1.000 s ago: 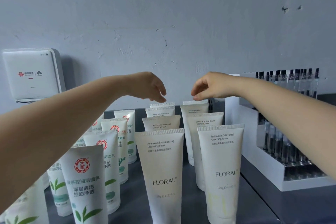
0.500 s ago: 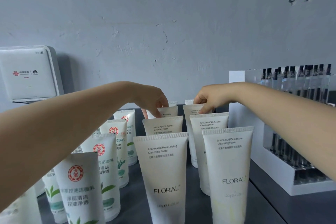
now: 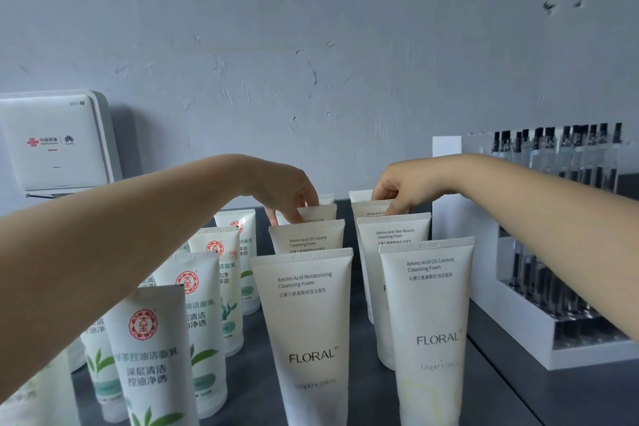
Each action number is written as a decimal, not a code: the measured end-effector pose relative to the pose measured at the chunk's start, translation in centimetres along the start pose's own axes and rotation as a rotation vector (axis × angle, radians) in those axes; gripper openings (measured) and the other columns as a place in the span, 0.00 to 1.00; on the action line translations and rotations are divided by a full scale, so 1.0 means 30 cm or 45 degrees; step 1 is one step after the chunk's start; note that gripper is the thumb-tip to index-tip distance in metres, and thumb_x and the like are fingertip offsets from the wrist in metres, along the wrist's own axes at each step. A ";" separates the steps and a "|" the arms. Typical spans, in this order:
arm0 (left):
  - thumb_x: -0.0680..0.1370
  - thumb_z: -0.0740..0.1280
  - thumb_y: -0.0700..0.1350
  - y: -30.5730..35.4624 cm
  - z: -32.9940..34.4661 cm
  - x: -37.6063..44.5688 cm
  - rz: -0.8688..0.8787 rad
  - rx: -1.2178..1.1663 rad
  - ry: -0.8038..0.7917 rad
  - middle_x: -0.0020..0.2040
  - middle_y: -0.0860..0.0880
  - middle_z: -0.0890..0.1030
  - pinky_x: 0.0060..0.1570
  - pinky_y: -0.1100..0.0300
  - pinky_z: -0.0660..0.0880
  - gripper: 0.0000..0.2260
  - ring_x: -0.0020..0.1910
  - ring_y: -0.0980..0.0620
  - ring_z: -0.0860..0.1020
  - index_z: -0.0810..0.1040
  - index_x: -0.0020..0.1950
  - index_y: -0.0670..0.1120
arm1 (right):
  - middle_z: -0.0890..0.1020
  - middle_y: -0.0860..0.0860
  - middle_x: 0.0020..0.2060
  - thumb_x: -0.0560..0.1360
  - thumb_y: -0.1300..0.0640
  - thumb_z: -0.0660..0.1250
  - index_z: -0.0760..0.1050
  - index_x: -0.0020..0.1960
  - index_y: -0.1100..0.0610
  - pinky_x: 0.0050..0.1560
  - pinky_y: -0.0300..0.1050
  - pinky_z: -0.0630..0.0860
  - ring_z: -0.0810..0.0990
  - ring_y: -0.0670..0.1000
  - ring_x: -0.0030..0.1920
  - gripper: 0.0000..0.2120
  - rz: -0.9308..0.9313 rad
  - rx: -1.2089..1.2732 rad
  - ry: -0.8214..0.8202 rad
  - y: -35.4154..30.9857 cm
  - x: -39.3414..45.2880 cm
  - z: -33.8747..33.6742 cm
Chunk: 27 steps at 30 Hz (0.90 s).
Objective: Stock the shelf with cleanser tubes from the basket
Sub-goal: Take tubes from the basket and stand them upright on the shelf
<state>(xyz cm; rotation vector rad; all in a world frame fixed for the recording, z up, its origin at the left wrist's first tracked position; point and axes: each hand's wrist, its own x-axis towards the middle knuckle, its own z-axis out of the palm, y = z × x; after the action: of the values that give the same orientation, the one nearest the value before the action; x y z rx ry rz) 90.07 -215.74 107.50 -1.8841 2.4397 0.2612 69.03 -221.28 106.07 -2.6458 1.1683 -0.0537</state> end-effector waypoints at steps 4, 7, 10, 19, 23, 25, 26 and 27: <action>0.76 0.67 0.39 0.003 0.000 0.001 0.001 0.004 -0.004 0.51 0.52 0.82 0.56 0.54 0.78 0.09 0.40 0.62 0.78 0.77 0.52 0.51 | 0.80 0.40 0.29 0.74 0.63 0.66 0.78 0.41 0.51 0.36 0.32 0.72 0.77 0.45 0.34 0.08 0.016 -0.026 0.029 0.005 -0.002 0.000; 0.76 0.67 0.39 0.001 -0.002 0.002 -0.005 -0.027 -0.021 0.53 0.50 0.82 0.51 0.58 0.80 0.09 0.36 0.64 0.80 0.77 0.53 0.51 | 0.78 0.37 0.24 0.74 0.62 0.66 0.76 0.37 0.48 0.32 0.30 0.69 0.75 0.43 0.32 0.12 0.022 -0.052 0.024 0.005 -0.002 -0.002; 0.76 0.68 0.41 -0.004 -0.010 0.008 -0.021 -0.028 -0.039 0.52 0.52 0.81 0.47 0.62 0.80 0.07 0.46 0.55 0.82 0.77 0.52 0.52 | 0.80 0.38 0.29 0.74 0.60 0.67 0.78 0.42 0.50 0.41 0.38 0.75 0.77 0.47 0.37 0.06 0.027 -0.026 0.014 0.002 -0.002 -0.007; 0.76 0.68 0.45 -0.028 -0.094 0.099 -0.014 0.016 0.330 0.52 0.46 0.81 0.39 0.65 0.73 0.11 0.42 0.52 0.77 0.78 0.58 0.46 | 0.83 0.53 0.48 0.72 0.53 0.69 0.79 0.49 0.53 0.52 0.48 0.77 0.79 0.53 0.44 0.07 0.105 0.009 0.373 0.051 0.106 -0.092; 0.76 0.67 0.45 -0.042 -0.080 0.154 -0.042 0.121 0.200 0.55 0.50 0.78 0.50 0.62 0.71 0.15 0.49 0.52 0.75 0.75 0.62 0.46 | 0.79 0.47 0.47 0.73 0.55 0.69 0.78 0.57 0.55 0.56 0.46 0.75 0.78 0.50 0.50 0.13 0.147 -0.128 0.260 0.059 0.148 -0.093; 0.77 0.66 0.44 -0.043 -0.068 0.173 -0.044 0.148 0.123 0.53 0.51 0.77 0.55 0.58 0.73 0.15 0.50 0.51 0.74 0.75 0.63 0.45 | 0.79 0.46 0.45 0.73 0.55 0.69 0.78 0.57 0.54 0.51 0.41 0.74 0.78 0.49 0.49 0.12 0.158 -0.165 0.160 0.065 0.160 -0.085; 0.77 0.65 0.43 -0.047 -0.060 0.182 -0.041 0.166 0.089 0.53 0.51 0.76 0.56 0.57 0.72 0.14 0.51 0.51 0.74 0.75 0.63 0.45 | 0.79 0.44 0.43 0.73 0.56 0.69 0.78 0.56 0.54 0.46 0.39 0.74 0.77 0.49 0.47 0.11 0.158 -0.186 0.121 0.068 0.165 -0.078; 0.77 0.65 0.43 -0.050 -0.053 0.189 -0.040 0.191 0.062 0.52 0.51 0.75 0.58 0.57 0.72 0.14 0.52 0.51 0.74 0.75 0.62 0.44 | 0.78 0.43 0.41 0.74 0.56 0.68 0.78 0.55 0.54 0.42 0.37 0.73 0.77 0.48 0.45 0.10 0.154 -0.195 0.095 0.072 0.171 -0.070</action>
<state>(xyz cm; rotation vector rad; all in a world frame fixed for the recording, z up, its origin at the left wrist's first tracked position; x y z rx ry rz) 90.15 -221.78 108.11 -1.8849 2.3821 0.0302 70.67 -226.87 107.27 -2.7183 1.4069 -0.0425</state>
